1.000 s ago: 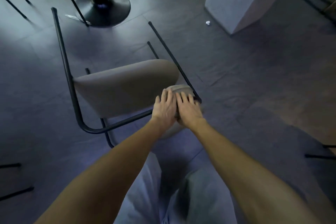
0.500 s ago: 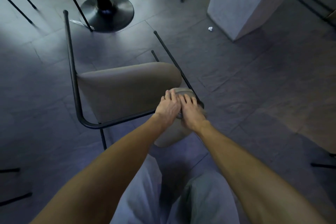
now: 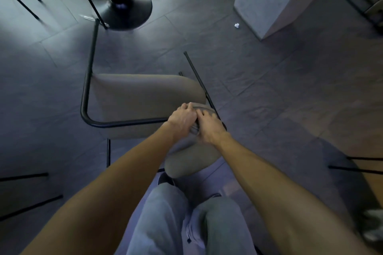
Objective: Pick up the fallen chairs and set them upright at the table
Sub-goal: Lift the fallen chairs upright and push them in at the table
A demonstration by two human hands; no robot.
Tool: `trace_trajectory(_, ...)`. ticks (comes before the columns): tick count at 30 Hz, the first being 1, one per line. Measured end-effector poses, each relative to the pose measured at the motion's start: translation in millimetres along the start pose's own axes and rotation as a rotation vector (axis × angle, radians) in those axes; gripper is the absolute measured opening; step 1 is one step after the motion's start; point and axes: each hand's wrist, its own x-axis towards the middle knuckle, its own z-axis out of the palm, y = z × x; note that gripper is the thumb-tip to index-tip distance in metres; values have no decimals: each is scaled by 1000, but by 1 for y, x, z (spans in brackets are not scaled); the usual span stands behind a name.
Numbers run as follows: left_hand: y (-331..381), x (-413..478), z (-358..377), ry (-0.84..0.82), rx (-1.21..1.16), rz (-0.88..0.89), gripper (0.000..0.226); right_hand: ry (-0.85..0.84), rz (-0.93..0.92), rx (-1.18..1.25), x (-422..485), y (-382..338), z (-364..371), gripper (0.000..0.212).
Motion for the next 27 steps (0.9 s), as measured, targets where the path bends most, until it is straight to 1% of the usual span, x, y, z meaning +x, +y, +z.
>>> trace_trajectory(3, -11, -17, -28, 18, 5, 27, 41, -37, -4, -3, -17, -26, -38, 71)
trace_trajectory(5, -15, -31, -51, 21, -35, 32, 39, -51, -7, 6, -26, -41, -61, 71)
trace_trajectory(10, -37, -53, -109, -73, -91, 23, 32, -98, -18, -80, -39, -71, -116, 65)
trace_trajectory(13, -57, -48, -132, -101, -132, 27, 33, -138, -34, -111, -34, -86, -152, 54)
trace_trajectory(18, -89, -16, -159, -120, -123, 54, 30, -172, -30, -152, -2, -95, -195, 47)
trace_trajectory(20, -105, 2, -166, -74, -55, 73, 30, -155, -38, -162, 15, -99, -214, 46)
trace_trajectory(22, -123, 18, -179, 4, 26, 60, 36, -122, -43, -172, 35, -106, -235, 48)
trace_trajectory(24, -141, 33, -196, 77, 80, -1, 43, -77, -62, -172, 63, -111, -257, 49)
trace_trajectory(27, -168, 57, -222, 154, 113, -128, 47, -11, -110, -154, 109, -117, -288, 52)
